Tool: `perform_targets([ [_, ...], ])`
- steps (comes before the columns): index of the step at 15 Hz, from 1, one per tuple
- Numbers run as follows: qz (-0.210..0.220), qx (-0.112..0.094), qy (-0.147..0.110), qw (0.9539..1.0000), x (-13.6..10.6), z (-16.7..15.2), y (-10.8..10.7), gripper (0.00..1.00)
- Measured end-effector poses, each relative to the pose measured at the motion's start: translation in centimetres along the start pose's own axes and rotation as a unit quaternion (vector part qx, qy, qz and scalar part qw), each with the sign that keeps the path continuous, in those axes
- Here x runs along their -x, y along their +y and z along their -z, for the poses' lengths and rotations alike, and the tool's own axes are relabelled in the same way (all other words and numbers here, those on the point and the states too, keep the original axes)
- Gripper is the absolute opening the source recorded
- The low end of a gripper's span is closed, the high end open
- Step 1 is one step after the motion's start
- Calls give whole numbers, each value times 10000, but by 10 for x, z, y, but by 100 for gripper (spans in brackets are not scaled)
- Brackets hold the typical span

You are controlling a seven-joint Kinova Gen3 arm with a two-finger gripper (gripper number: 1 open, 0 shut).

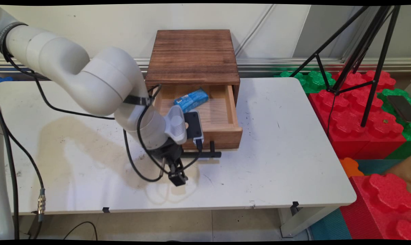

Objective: Open the drawer

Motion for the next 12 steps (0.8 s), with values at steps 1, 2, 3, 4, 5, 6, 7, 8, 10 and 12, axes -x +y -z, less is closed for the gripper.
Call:
perform_targets([
  [1,-44,25,2,10000,1,2,6,100],
  [2,-81,51,0,10000,1,3,11,100],
  [3,-114,76,-2,9999,2,5,16,100],
  [4,-140,95,-5,9999,2,5,20,100],
  [5,-164,115,-7,9998,3,6,24,100],
  [6,-190,137,-9,9997,3,7,28,100],
  [7,-215,160,-10,9996,4,8,32,100],
  [8,-237,179,-8,9996,4,8,36,100],
  [10,-292,218,-3,9993,5,10,43,100],
  [12,-329,240,5,9992,5,11,49,100],
])
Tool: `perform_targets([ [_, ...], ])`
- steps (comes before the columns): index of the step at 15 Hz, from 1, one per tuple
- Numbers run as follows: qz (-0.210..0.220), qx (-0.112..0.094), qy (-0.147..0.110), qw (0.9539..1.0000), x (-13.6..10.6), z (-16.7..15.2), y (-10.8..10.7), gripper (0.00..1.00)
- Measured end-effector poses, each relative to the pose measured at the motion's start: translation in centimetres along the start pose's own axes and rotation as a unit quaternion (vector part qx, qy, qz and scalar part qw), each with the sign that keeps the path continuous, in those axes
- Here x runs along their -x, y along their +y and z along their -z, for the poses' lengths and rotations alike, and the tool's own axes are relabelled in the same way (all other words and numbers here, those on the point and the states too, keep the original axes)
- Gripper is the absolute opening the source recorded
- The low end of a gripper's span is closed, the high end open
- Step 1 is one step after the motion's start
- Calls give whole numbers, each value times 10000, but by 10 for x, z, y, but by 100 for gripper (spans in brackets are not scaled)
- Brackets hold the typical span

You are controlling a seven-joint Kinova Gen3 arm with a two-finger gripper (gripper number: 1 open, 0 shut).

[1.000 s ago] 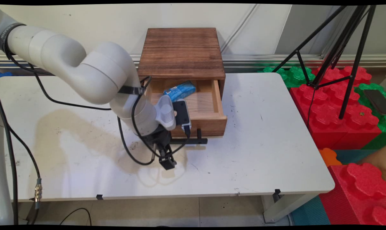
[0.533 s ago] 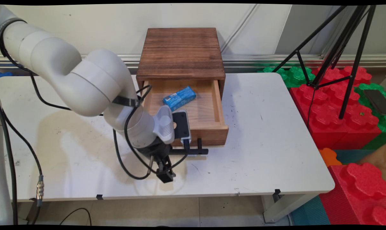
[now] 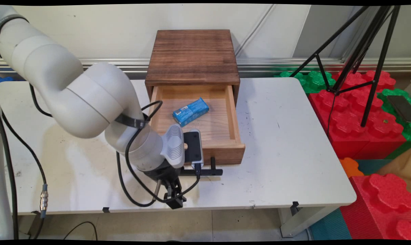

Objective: Open the drawer

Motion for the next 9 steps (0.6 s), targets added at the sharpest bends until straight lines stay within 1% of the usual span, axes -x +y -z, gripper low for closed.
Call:
perform_targets([
  [9,-96,-22,56,9999,3,7,15,100],
])
